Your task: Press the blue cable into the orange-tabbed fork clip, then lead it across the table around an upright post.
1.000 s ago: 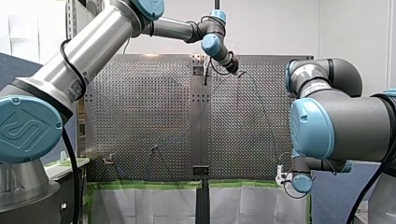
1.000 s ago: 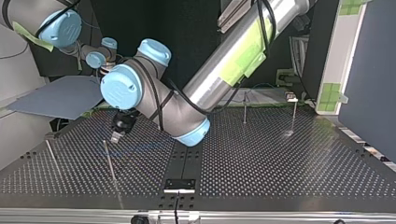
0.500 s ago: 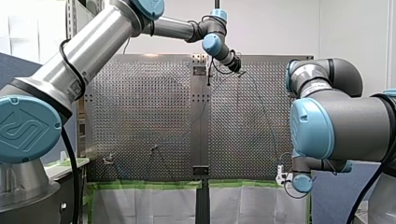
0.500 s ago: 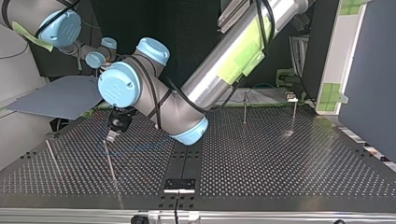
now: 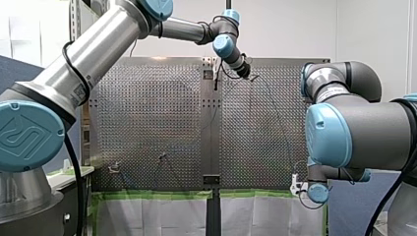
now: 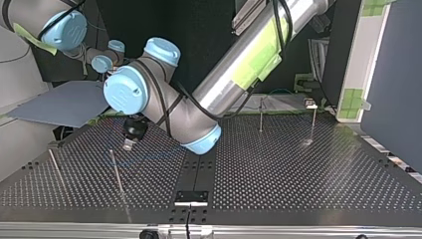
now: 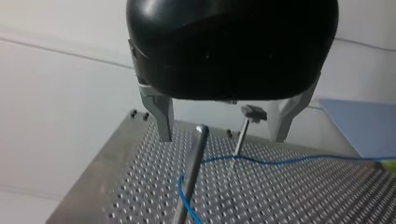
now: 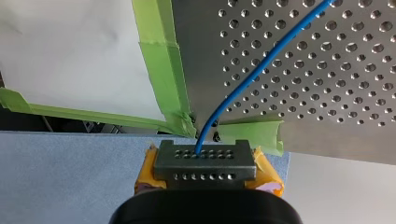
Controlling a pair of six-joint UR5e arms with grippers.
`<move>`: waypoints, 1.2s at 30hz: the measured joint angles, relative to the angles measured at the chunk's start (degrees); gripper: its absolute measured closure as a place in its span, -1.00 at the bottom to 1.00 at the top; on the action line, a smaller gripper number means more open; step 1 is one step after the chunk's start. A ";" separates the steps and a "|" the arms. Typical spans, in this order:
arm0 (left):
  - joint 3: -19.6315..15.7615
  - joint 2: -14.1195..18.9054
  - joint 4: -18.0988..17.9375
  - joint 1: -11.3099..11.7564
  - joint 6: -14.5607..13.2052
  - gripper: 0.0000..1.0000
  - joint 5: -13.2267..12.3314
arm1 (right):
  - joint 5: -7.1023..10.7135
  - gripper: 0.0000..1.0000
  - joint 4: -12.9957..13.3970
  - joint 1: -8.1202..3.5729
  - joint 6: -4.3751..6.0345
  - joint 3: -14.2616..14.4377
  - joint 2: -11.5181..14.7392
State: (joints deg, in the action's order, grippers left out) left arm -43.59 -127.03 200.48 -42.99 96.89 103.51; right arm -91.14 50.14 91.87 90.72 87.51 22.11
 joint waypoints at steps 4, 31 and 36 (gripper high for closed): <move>-0.01 0.07 0.71 -0.13 0.14 -1.00 2.09 | 0.10 1.00 -0.03 0.01 0.00 0.00 0.00; -0.05 0.16 1.38 -0.36 1.52 -1.00 7.27 | 0.17 1.00 -0.43 0.02 -0.25 0.00 0.01; -0.06 0.21 1.44 -0.36 1.54 -1.00 7.27 | 0.20 1.00 -0.87 0.02 -1.06 0.00 0.02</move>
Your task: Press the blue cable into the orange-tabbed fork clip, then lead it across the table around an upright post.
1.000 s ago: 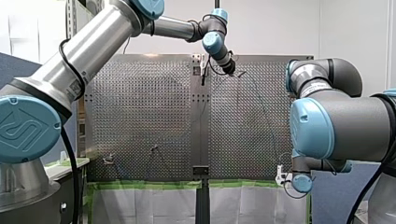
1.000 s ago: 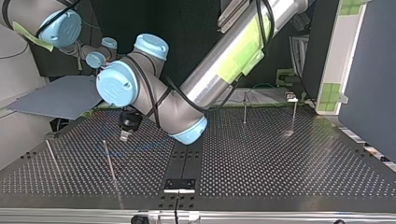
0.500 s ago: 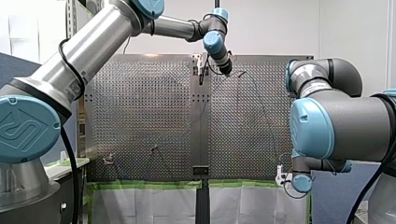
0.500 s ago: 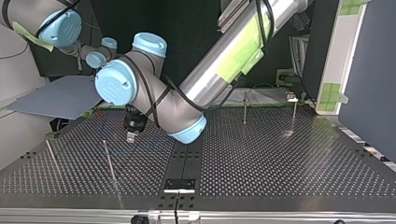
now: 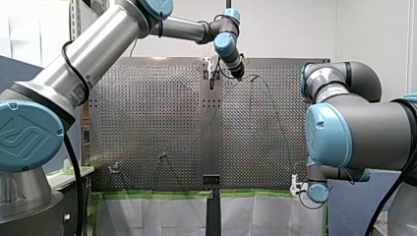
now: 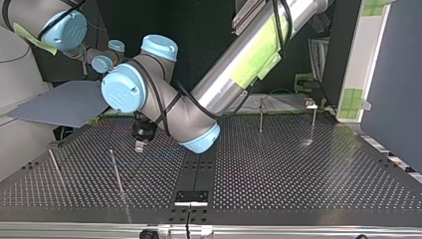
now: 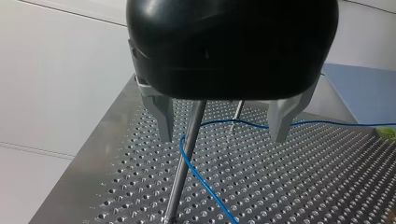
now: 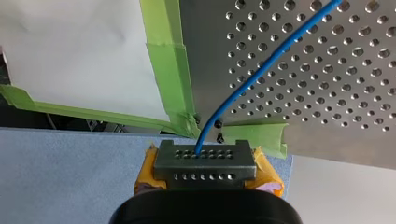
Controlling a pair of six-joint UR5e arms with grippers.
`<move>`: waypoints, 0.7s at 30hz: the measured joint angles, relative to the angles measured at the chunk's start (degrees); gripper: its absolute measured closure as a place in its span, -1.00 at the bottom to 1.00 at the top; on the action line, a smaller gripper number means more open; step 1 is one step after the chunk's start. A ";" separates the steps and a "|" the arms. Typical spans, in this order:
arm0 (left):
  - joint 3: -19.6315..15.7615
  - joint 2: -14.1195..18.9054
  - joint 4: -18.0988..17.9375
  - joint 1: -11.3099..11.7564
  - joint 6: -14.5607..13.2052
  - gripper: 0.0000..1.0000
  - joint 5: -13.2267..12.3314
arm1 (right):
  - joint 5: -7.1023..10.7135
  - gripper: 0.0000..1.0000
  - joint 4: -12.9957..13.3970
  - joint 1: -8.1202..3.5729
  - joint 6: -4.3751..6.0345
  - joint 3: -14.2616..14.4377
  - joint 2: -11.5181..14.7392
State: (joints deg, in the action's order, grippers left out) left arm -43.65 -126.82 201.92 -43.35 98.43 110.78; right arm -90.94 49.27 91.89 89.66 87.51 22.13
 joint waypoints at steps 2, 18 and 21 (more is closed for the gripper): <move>-0.01 0.10 0.03 0.00 0.11 -1.00 -0.07 | -0.01 1.00 -0.07 0.00 -0.23 0.00 0.01; -6.12 7.23 -4.87 0.88 1.13 -1.00 -2.24 | 0.02 1.00 -0.13 0.00 -0.43 -0.01 0.03; -8.02 9.13 -6.75 1.11 2.44 -1.00 -2.43 | 0.04 1.00 -0.13 0.00 -0.44 0.00 0.05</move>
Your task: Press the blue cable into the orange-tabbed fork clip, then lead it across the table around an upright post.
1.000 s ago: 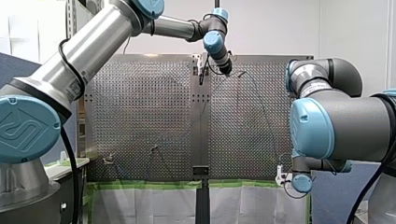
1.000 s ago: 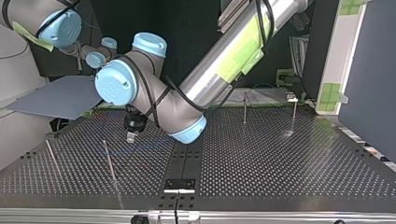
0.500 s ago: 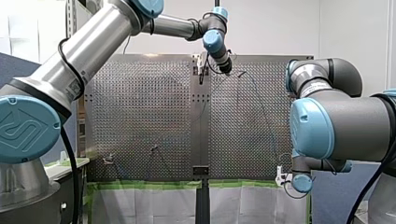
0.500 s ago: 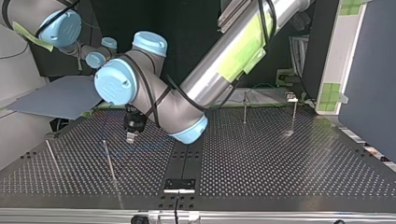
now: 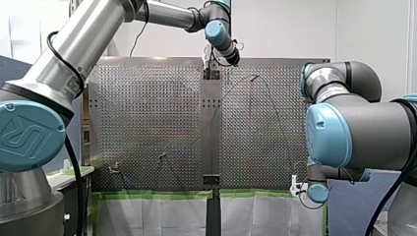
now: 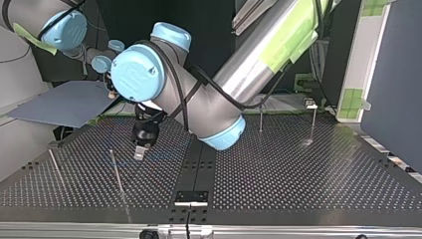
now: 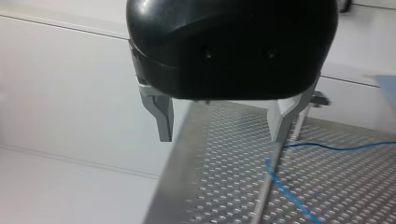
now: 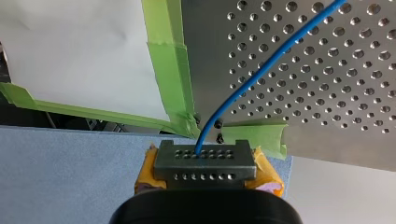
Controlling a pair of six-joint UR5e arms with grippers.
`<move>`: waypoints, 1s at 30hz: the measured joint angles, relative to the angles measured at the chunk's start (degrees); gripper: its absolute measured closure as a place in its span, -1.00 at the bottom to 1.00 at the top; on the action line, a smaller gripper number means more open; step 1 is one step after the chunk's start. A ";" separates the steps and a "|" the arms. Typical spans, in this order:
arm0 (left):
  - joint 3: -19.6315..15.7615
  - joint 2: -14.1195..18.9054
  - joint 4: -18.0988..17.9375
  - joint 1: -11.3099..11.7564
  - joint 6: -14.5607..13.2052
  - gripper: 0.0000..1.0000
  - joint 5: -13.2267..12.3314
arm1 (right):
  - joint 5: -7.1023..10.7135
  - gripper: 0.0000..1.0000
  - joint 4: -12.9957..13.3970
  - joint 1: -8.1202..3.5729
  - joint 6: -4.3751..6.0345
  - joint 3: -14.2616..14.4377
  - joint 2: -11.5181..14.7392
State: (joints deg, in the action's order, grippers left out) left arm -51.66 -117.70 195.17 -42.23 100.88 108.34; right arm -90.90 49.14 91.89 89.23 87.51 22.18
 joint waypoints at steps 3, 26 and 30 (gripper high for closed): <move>-1.57 1.56 -1.58 0.23 1.43 -1.00 -0.28 | 0.06 1.00 0.00 0.01 -0.02 0.00 0.00; -14.38 14.38 -14.38 1.30 8.80 -1.00 -2.56 | 0.28 1.00 -0.03 0.00 -0.09 -0.01 0.00; -16.32 16.32 -16.31 1.37 10.01 -1.00 -2.57 | 0.41 1.00 -0.07 0.00 -0.13 -0.04 0.01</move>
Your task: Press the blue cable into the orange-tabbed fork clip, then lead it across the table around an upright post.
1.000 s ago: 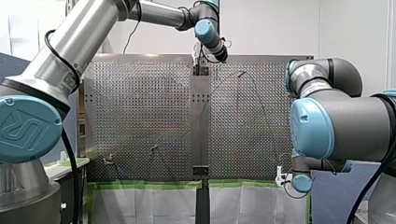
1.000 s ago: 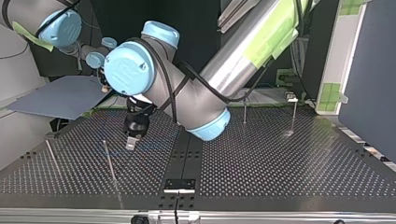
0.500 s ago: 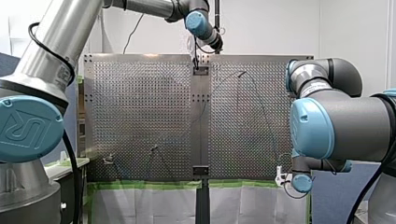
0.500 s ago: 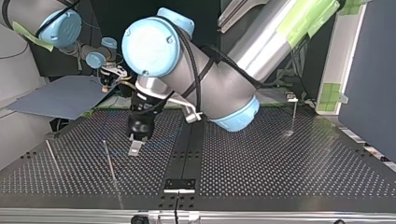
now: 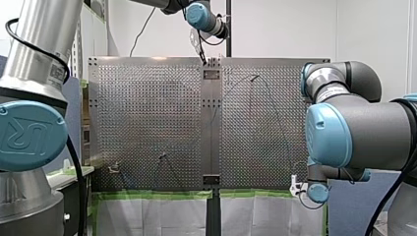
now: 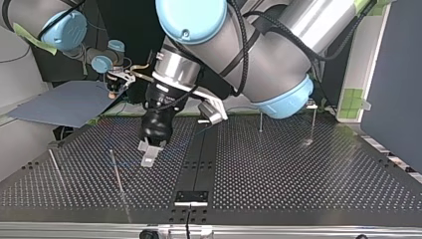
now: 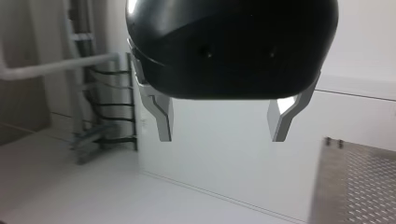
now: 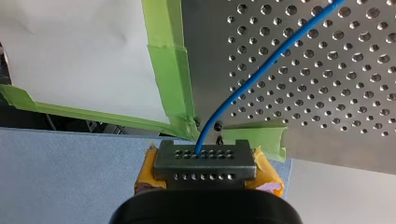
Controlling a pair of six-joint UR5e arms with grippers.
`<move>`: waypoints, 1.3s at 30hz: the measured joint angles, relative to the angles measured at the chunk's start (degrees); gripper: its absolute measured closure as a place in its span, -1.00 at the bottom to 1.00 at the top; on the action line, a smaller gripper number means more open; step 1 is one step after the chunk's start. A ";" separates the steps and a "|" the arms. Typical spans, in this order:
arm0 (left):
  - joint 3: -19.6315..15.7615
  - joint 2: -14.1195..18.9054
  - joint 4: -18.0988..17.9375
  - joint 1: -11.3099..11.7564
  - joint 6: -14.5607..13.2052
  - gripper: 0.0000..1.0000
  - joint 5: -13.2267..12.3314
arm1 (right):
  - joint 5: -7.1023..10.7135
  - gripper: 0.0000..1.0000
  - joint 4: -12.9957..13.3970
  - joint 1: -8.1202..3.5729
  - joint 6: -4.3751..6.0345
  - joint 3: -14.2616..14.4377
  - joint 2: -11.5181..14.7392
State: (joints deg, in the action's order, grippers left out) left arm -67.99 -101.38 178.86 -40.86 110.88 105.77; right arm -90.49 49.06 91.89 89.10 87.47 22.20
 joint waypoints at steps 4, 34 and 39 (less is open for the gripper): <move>-2.17 2.17 -2.16 0.02 2.03 -1.00 -0.01 | 0.03 1.00 -0.04 0.03 -0.10 -0.01 0.01; -18.26 6.23 -18.26 0.50 7.16 -1.00 -2.75 | 0.33 1.00 -0.37 0.38 -0.93 -0.03 0.10; -21.27 6.23 -21.29 0.59 7.54 -1.00 -3.11 | 0.41 1.00 -0.37 0.45 -0.94 -0.03 0.11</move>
State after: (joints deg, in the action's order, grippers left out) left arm -89.26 -95.15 157.57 -40.27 118.42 102.66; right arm -90.08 48.70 92.34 88.16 87.44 22.31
